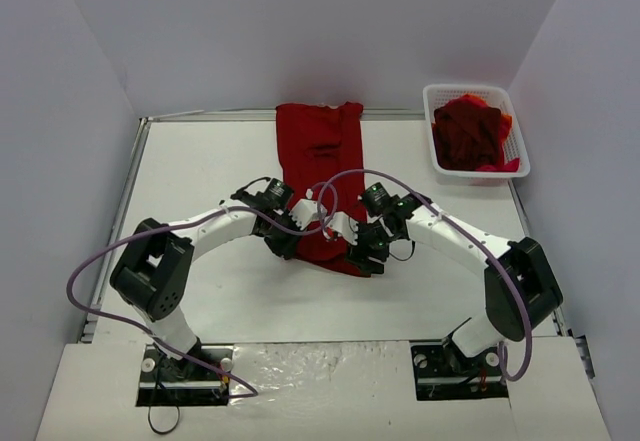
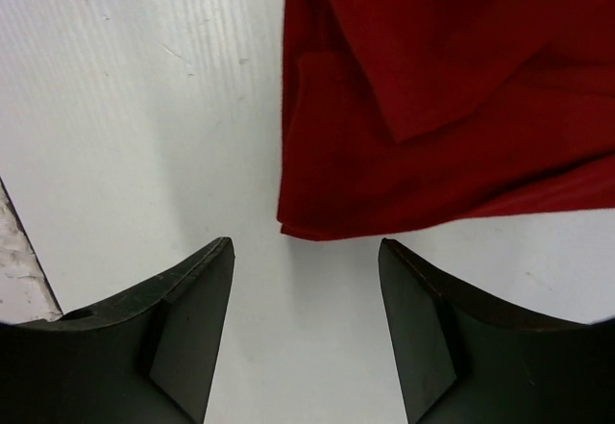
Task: Fold and stack the t-shirts
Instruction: Grab the bottom of the folded rectangular tshirt with both arms, then fold the folded rectangular tshirt in 1/3 of the way
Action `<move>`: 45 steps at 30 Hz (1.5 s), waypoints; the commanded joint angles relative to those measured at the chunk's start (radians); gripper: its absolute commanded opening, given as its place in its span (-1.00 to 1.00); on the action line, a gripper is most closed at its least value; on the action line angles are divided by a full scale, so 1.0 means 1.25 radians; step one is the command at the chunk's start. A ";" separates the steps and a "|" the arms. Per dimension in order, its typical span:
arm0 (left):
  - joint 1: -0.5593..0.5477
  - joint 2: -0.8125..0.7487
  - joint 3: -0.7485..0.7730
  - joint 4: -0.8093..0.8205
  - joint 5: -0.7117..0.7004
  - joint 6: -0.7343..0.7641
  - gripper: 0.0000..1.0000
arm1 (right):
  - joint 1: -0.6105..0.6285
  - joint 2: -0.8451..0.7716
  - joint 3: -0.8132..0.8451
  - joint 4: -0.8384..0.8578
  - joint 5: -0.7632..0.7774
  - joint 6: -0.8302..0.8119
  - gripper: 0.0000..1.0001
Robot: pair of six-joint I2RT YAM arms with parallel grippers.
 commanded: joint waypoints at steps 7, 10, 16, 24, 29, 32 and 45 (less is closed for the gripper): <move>0.031 0.017 0.044 -0.010 0.083 -0.019 -0.95 | 0.046 -0.036 -0.039 0.025 0.033 0.019 0.16; 0.035 0.020 0.048 -0.011 0.085 -0.020 -0.95 | 0.047 -0.027 -0.047 0.030 0.041 0.016 0.17; 0.047 0.024 0.048 -0.011 0.099 -0.022 -0.95 | 0.058 -0.001 -0.058 0.048 0.074 0.023 0.16; 0.061 0.025 0.047 -0.010 0.108 -0.023 -0.95 | 0.068 0.038 -0.074 0.061 0.092 0.026 0.15; 0.069 0.031 0.047 -0.008 0.110 -0.023 -0.95 | 0.075 0.041 -0.080 0.060 0.092 0.030 0.16; 0.073 0.032 0.047 -0.010 0.115 -0.023 -0.95 | 0.077 0.051 -0.082 0.061 0.095 0.026 0.17; 0.074 0.035 0.043 -0.008 0.122 -0.019 -0.95 | 0.083 0.130 -0.085 0.115 0.108 0.040 0.01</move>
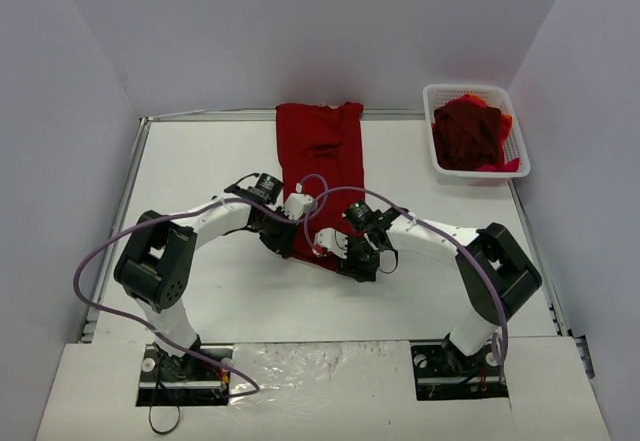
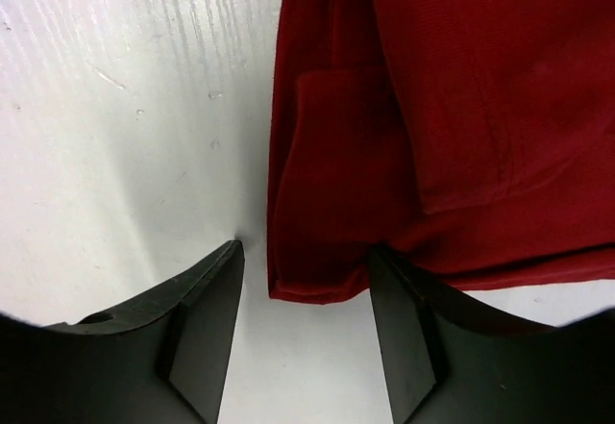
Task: Fold and stack the t-shirts
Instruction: Fold the folded rectangular tshirt in 1/3 of the way
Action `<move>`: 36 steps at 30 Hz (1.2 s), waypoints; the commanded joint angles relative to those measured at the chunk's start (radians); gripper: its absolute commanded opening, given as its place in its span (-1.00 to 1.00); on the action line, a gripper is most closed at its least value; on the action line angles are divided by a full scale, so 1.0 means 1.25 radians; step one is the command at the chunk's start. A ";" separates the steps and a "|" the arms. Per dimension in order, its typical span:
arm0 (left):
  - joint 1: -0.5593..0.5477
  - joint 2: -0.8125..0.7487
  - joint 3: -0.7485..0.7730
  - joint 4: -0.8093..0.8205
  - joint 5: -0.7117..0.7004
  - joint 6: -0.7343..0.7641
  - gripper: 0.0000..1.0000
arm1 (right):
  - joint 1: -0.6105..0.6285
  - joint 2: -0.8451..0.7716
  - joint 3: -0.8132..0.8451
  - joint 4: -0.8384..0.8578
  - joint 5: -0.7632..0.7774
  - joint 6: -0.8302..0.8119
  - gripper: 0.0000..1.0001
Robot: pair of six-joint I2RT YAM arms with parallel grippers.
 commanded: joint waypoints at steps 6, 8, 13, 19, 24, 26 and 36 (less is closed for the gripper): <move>0.004 -0.008 0.029 -0.012 0.028 0.007 -0.95 | 0.008 0.047 -0.017 -0.009 0.048 0.018 -0.28; 0.004 -0.010 0.028 -0.012 0.028 0.008 -0.95 | 0.008 0.051 -0.025 -0.002 0.054 0.021 -0.39; 0.004 -0.008 0.031 -0.019 0.030 0.012 -0.95 | 0.010 0.059 -0.023 0.007 0.066 0.031 -0.80; 0.004 -0.016 0.047 -0.048 0.035 0.028 -0.95 | 0.008 0.048 -0.005 -0.025 0.059 0.039 -1.00; 0.007 -0.028 0.059 -0.085 0.047 0.062 -0.95 | 0.002 0.027 0.032 -0.089 0.020 0.032 -1.00; 0.010 -0.037 0.066 -0.115 0.069 0.085 -0.95 | -0.009 0.018 0.047 -0.126 0.005 0.021 -1.00; 0.016 -0.127 0.036 -0.183 0.154 0.148 -0.95 | -0.016 -0.049 0.089 -0.267 -0.070 -0.006 -1.00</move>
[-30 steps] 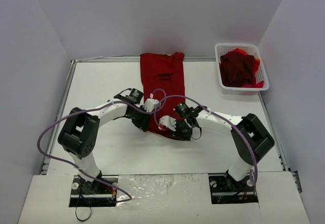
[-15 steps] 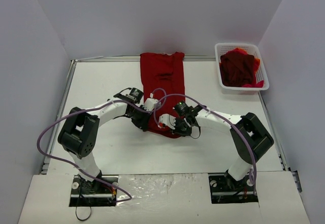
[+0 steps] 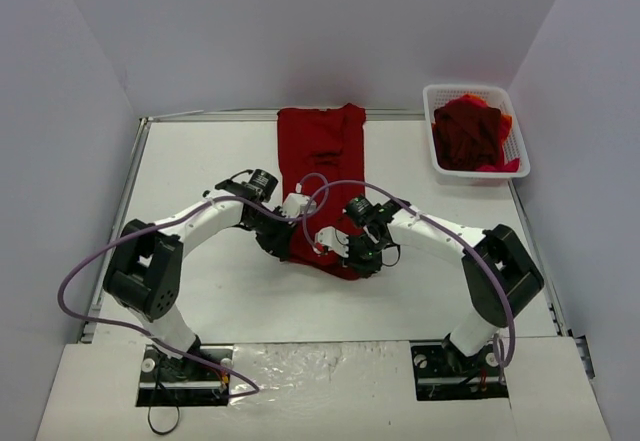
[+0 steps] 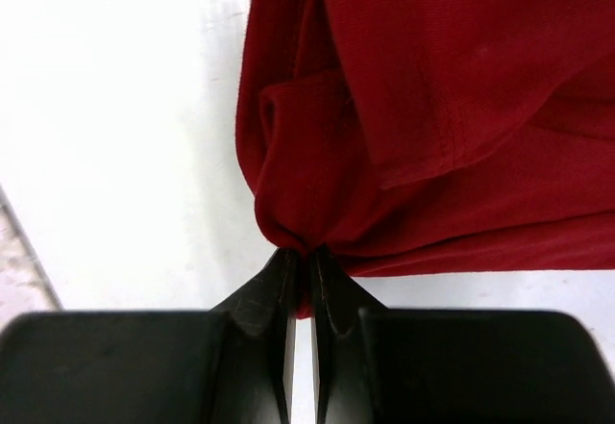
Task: Fold and stack the t-shirts
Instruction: Fold the folded rectangular tshirt in 1/3 of the way
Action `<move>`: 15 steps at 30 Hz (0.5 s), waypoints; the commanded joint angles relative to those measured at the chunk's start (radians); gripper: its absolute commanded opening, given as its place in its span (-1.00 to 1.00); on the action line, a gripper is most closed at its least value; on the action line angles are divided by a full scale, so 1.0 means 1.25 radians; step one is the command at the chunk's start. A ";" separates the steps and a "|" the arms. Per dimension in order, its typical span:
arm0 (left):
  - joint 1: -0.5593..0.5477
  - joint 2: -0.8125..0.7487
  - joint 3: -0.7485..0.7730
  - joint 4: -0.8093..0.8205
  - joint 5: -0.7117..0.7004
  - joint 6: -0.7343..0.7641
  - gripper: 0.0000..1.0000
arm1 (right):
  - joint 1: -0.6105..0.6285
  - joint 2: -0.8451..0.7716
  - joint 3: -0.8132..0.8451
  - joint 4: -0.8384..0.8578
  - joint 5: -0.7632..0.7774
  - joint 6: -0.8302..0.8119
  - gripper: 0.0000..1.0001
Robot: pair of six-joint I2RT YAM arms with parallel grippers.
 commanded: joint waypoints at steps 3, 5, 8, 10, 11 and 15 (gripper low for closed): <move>0.006 -0.099 -0.005 -0.067 0.120 0.077 -0.95 | -0.010 -0.058 0.026 -0.159 -0.048 -0.003 -1.00; 0.006 -0.111 -0.010 -0.085 0.142 0.094 -0.95 | -0.014 -0.063 0.029 -0.170 -0.056 -0.011 -1.00; 0.006 -0.116 -0.008 -0.118 0.155 0.113 -0.95 | -0.016 -0.075 0.041 -0.199 -0.069 -0.030 -1.00; 0.008 -0.115 -0.002 -0.138 0.165 0.125 -0.95 | -0.016 -0.082 0.055 -0.218 -0.075 -0.036 -1.00; 0.006 -0.114 0.002 -0.157 0.169 0.134 -0.95 | -0.017 -0.083 0.063 -0.226 -0.083 -0.042 -1.00; 0.006 -0.119 0.020 -0.174 0.175 0.142 -0.95 | -0.017 -0.088 0.091 -0.265 -0.103 -0.053 -1.00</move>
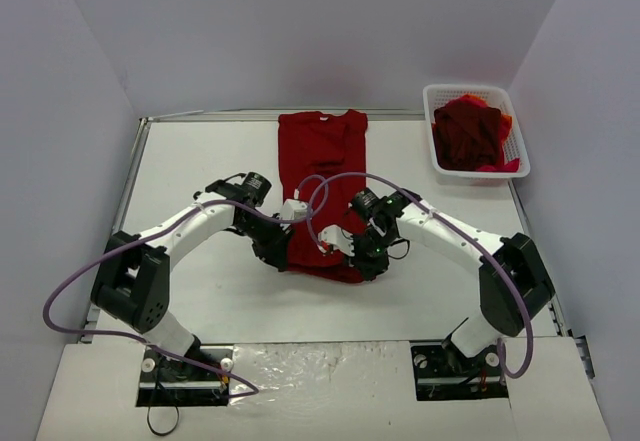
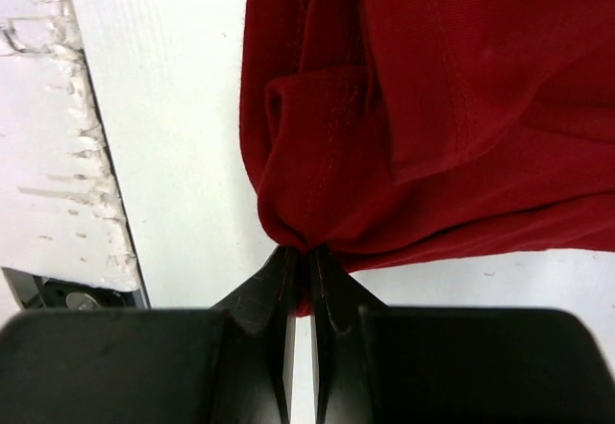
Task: Fold and stack the t-shirts
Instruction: Fold the folded rectangular tshirt in 1/3 of the way
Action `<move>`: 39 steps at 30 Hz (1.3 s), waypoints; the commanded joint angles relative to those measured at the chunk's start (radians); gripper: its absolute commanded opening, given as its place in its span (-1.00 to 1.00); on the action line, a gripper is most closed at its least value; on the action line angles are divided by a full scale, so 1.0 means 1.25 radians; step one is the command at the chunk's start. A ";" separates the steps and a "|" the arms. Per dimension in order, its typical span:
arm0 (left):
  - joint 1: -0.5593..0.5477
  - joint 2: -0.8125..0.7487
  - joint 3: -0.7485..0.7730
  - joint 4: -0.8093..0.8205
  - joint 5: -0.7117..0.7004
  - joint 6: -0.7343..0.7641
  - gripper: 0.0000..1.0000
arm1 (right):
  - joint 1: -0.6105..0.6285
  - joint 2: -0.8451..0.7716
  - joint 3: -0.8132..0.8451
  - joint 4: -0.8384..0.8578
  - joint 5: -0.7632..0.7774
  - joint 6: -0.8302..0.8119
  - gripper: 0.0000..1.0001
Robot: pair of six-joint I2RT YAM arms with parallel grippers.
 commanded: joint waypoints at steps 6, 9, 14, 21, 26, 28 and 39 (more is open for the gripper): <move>0.004 -0.071 0.075 -0.038 0.008 0.034 -0.95 | -0.030 -0.041 0.082 -0.109 -0.040 0.001 -1.00; 0.005 -0.081 0.103 -0.033 -0.023 0.024 -0.95 | -0.046 -0.034 0.115 -0.115 -0.044 -0.005 -1.00; 0.012 -0.087 0.156 0.018 -0.079 -0.018 -0.95 | -0.063 -0.010 0.160 -0.127 -0.016 -0.021 -1.00; 0.018 -0.047 0.213 0.049 -0.156 -0.026 -0.95 | -0.139 0.060 0.255 -0.119 -0.004 -0.035 -1.00; 0.023 -0.024 0.230 0.077 -0.203 -0.033 -0.95 | -0.181 0.109 0.322 -0.106 0.008 -0.038 -1.00; 0.027 -0.014 0.235 0.093 -0.214 -0.038 -0.95 | -0.186 0.133 0.340 -0.103 0.009 -0.041 -1.00; 0.034 0.035 0.279 0.126 -0.242 -0.037 -0.95 | -0.209 0.259 0.479 -0.079 -0.017 -0.040 -1.00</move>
